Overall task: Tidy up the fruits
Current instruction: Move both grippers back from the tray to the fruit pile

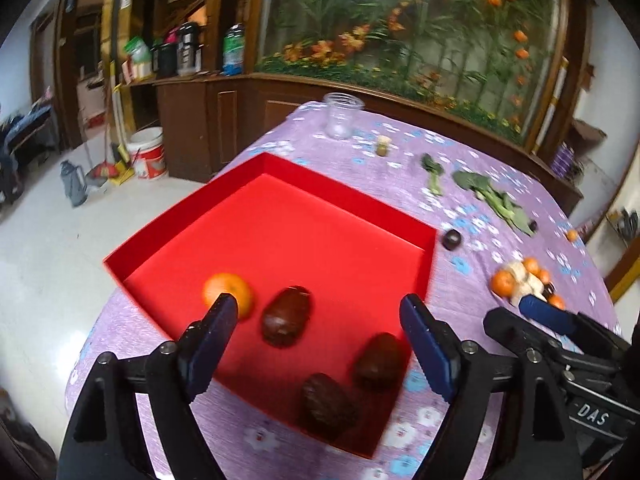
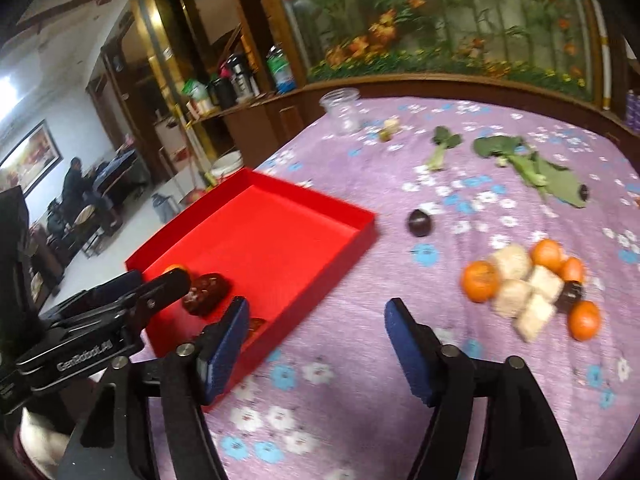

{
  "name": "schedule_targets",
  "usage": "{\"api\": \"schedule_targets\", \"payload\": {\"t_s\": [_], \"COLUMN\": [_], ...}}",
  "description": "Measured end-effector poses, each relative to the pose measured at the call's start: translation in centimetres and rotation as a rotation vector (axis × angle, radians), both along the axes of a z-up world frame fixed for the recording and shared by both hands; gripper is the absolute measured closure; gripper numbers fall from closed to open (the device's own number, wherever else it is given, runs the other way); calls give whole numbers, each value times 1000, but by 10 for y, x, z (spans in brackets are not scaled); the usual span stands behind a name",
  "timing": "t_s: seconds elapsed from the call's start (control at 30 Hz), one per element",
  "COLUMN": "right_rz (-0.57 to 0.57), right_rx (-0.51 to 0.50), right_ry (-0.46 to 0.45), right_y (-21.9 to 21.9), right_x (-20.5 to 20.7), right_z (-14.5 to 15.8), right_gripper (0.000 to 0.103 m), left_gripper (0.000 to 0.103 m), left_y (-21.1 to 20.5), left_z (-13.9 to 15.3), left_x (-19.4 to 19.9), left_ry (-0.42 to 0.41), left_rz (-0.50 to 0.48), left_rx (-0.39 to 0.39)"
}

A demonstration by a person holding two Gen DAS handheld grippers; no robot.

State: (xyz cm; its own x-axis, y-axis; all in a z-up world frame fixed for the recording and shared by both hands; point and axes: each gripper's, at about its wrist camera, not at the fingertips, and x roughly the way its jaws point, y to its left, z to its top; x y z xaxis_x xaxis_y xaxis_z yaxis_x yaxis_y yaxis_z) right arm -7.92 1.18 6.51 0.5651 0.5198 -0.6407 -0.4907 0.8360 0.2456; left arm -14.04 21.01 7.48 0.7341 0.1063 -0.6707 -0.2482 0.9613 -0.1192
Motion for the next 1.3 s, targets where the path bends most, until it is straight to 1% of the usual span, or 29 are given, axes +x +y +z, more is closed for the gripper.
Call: {"api": "schedule_targets", "payload": {"t_s": [0.13, 0.23, 0.43, 0.7, 0.93, 1.07, 1.2, 1.3], "right_rz": [-43, -83, -151, -192, -218, -224, -235, -250], "right_rx": [24, 20, 5, 6, -19, -32, -45, -63], "right_ry": [35, 46, 61, 65, 77, 84, 90, 98], "right_y": [-29, -50, -95, -134, -155, -166, -178, -190], "right_x": [1, 2, 1, 3, 14, 19, 25, 31], "right_z": [-1, -2, -6, -15, -22, -26, -28, -30], "right_gripper": [22, 22, 22, 19, 19, 19, 19, 19], "left_gripper": [20, 20, 20, 20, 20, 20, 21, 21], "left_y": [-29, -47, -74, -102, -115, -120, -121, -118], "left_z": [7, 12, 12, 5, -9, -18, -26, -31], "left_x": [-3, -5, -4, 5, 20, 29, 39, 47], "left_ry": [-8, -13, 2, 40, 89, 118, 141, 157], "left_rz": [-36, -63, -108, -159, -187, -209, -233, -246], "left_rx": [77, 122, 167, 203, 208, 192, 146, 92]}}
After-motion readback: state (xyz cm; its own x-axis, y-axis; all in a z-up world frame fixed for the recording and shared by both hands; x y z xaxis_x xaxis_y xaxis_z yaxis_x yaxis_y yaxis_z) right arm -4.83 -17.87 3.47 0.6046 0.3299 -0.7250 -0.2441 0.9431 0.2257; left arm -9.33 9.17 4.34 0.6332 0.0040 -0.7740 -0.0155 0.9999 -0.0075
